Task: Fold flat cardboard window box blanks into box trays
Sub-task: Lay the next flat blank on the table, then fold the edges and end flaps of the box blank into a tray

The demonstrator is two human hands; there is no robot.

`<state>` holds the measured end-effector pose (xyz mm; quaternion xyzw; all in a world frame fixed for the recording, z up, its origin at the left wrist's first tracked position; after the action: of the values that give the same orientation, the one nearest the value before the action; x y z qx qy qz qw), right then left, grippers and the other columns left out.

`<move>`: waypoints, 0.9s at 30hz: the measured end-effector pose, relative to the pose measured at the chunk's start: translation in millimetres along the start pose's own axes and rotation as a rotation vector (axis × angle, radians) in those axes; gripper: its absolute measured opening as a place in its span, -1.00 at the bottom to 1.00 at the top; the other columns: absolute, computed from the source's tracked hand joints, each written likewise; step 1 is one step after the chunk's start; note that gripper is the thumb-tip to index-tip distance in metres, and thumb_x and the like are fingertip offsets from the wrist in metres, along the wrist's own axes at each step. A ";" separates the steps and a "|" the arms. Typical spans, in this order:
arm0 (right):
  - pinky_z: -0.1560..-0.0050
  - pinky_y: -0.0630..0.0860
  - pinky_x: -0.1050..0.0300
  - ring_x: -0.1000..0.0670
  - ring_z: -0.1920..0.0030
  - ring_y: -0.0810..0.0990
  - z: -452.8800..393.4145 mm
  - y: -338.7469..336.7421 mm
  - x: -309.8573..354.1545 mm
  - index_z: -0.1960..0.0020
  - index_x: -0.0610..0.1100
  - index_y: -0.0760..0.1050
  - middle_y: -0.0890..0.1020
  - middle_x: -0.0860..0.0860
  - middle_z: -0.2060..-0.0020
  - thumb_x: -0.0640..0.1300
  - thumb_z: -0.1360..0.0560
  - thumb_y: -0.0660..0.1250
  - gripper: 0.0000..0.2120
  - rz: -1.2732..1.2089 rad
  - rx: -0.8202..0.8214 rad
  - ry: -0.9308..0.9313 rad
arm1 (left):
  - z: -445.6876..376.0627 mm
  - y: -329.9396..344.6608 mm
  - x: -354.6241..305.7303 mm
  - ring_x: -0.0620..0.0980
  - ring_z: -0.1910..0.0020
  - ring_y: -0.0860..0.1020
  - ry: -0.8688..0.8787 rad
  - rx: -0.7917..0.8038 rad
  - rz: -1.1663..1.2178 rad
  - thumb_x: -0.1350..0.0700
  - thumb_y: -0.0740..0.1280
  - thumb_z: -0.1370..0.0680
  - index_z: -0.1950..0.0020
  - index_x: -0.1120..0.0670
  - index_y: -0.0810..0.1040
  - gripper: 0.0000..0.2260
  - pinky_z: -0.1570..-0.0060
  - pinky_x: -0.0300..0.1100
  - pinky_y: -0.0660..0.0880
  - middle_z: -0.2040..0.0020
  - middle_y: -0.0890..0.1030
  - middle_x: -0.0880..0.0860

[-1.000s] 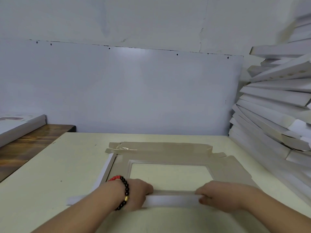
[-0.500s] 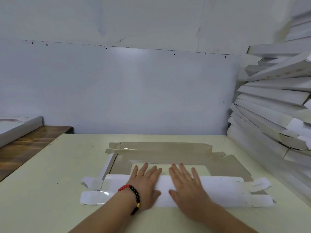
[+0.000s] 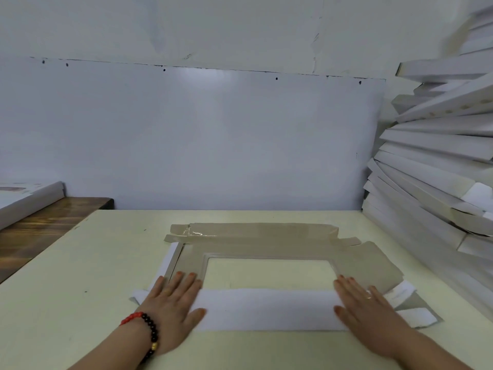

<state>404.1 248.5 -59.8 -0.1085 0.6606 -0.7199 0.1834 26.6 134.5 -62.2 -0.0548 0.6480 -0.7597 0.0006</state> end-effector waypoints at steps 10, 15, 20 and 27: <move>-0.50 -0.27 0.02 0.14 -0.53 -0.25 8.5 2.6 -59.5 -0.56 0.06 -0.31 -0.26 0.14 -0.54 0.13 -0.65 -0.22 -0.47 -0.041 0.029 0.151 | -0.4 7.6 39.2 -0.11 -0.51 -0.32 -0.083 -0.019 0.117 -0.30 -0.20 -0.59 -0.57 -0.08 -0.24 -0.39 -0.50 -0.06 -0.27 -0.53 -0.30 -0.18; -0.52 -0.24 0.04 0.16 -0.54 -0.20 11.3 0.7 -68.0 -0.56 0.12 -0.25 -0.20 0.17 -0.55 0.13 -0.66 -0.20 -0.49 -0.066 0.010 0.197 | 6.8 8.6 63.6 -0.10 -0.53 -0.26 -0.132 -0.020 0.138 -0.29 -0.20 -0.60 -0.55 -0.19 -0.26 -0.45 -0.49 -0.03 -0.24 -0.54 -0.26 -0.20; -0.50 -0.21 -0.08 0.09 -0.56 -0.11 4.5 -7.2 -64.6 -0.58 0.08 -0.20 -0.14 0.11 -0.57 0.14 -0.65 -0.20 -0.48 -0.006 0.083 0.232 | 9.5 -4.9 56.7 0.02 -0.55 -0.26 -0.088 -0.010 0.049 -0.55 -0.33 -0.32 -0.55 -0.22 -0.24 -0.15 -0.48 0.06 -0.27 -0.56 -0.27 -0.11; -0.40 0.11 -0.13 -0.11 -0.35 0.39 -13.8 -37.5 -15.8 -0.55 -0.02 0.09 0.40 -0.06 -0.38 0.27 -0.61 -0.16 -0.39 0.373 0.009 0.103 | -8.0 -33.6 -2.8 -0.02 -0.41 0.25 0.087 -0.021 -0.021 -0.64 0.06 -0.16 -0.56 -0.15 -0.03 0.07 -0.45 -0.03 0.01 -0.41 0.27 -0.08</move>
<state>408.5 269.7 -22.7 0.0538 0.6744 -0.6810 0.2801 31.0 147.9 -30.6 -0.0284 0.6548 -0.7544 -0.0363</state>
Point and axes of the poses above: each hand's wrist, its own z-axis away from the middle knuckle, its own y-axis out of the palm, x = y × z, the point moved 7 cm from there along -z, towards the middle knuckle
